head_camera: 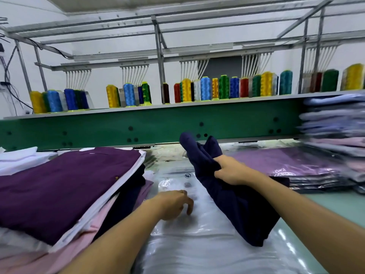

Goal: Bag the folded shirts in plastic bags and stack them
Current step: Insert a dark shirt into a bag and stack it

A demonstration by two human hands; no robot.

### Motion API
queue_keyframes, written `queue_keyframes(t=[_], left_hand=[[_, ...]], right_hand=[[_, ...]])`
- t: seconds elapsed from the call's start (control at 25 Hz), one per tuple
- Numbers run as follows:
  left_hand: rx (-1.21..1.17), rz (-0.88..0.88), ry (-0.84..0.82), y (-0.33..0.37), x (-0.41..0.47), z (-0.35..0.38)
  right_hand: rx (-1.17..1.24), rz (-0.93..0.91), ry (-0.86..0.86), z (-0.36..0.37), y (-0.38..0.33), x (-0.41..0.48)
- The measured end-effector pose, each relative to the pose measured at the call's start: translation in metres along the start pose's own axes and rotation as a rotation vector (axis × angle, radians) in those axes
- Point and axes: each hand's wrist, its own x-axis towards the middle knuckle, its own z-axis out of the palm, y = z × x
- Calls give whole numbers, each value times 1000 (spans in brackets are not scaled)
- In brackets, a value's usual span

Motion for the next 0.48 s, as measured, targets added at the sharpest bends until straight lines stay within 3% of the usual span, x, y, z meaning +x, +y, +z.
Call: queue_keyframes(t=[0.16, 0.48], left_hand=[[3, -172, 224, -13, 21, -8], [-496, -317, 624, -33, 51, -34]], right_hand=[[-26, -52, 33, -13, -4, -2], [-81, -190, 21, -21, -3, -26]])
